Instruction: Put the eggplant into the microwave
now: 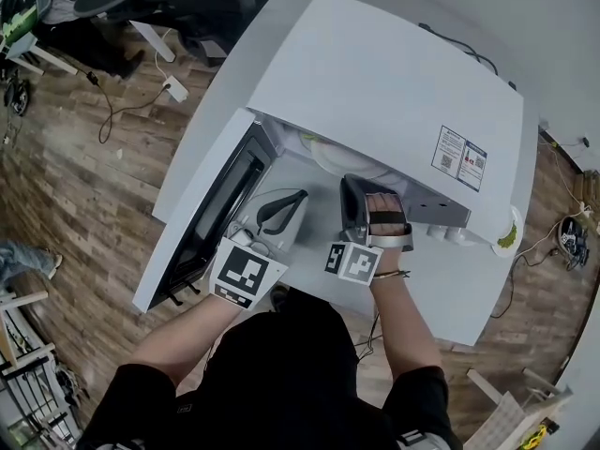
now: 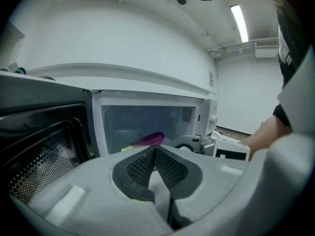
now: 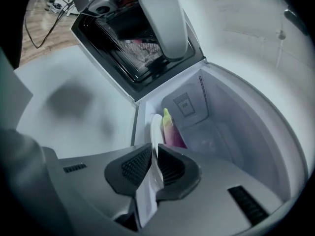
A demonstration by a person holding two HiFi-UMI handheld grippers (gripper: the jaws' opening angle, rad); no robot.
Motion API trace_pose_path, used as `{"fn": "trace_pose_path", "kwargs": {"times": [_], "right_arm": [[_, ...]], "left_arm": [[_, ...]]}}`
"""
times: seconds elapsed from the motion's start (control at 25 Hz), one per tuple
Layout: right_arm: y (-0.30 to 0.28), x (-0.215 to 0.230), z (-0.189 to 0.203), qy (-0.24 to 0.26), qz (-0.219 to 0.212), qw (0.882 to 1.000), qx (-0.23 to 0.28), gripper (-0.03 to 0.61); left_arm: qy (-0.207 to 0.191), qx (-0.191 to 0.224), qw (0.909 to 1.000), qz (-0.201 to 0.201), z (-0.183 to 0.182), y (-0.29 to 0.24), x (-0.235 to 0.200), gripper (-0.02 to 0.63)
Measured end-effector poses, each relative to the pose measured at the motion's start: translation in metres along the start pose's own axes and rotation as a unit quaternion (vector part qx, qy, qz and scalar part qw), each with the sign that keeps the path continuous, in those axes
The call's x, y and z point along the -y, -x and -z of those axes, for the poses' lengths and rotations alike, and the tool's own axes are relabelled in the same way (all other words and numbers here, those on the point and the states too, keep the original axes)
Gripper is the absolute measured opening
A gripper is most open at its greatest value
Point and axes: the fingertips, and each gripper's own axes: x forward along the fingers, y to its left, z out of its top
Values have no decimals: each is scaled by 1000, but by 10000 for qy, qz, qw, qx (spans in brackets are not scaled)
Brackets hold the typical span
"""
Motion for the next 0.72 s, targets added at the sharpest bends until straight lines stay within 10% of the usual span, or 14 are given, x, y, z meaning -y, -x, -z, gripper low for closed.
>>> {"fn": "trace_pose_path", "kwargs": {"times": [0.72], "right_arm": [[-26, 23, 5, -1326, -176, 9908, -187, 51]], "left_arm": [[186, 28, 9998, -21, -11, 6, -1, 9]]}}
